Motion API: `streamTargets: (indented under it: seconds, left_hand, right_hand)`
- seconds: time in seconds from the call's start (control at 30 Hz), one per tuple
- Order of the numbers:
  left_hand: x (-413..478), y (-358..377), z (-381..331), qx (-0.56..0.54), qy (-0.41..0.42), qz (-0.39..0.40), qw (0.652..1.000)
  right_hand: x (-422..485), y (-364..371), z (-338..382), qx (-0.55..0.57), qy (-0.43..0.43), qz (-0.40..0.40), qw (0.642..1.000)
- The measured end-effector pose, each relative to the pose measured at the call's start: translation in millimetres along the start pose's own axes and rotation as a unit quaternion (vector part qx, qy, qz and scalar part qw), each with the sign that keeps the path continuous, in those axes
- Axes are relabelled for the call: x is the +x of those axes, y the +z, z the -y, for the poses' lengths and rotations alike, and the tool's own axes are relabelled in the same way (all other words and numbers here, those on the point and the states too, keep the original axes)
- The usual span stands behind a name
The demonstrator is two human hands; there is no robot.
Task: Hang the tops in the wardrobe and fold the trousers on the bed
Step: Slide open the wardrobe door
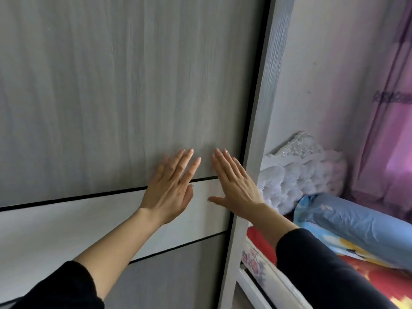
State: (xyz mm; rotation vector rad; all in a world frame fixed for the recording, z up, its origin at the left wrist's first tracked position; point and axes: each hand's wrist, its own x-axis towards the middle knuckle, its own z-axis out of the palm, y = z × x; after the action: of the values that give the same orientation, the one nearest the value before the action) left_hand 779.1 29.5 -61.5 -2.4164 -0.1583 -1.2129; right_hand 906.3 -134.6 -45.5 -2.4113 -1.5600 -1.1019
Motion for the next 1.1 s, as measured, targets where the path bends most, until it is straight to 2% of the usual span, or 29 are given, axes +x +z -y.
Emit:
streamTargets:
  seconds: [0.13, 0.23, 0.33, 0.73, 1.1]
  left_hand:
    - [-8, 18, 6, 0.097, -0.041, -0.009, 0.994]
    - [-14, 27, 14, 0.192, -0.035, -0.010, 0.981]
    - [-14, 30, 21, 0.239, -0.026, -0.023, 0.970]
    - [-34, 22, 47, 0.266, -0.026, -0.047, 0.962]
    - [-86, -19, 102, 0.272, -0.049, -0.010, 0.961]
  right_hand:
    - [21, 22, -15, -0.009, -0.061, -0.016, 0.998]
    - [30, 34, -17, -0.010, -0.079, -0.032, 0.996]
    - [33, 41, -18, -0.011, -0.089, -0.066, 0.994]
    - [44, 43, 4, -0.003, -0.140, -0.099, 0.985]
    - [65, 29, 81, 0.026, -0.181, -0.127, 0.975]
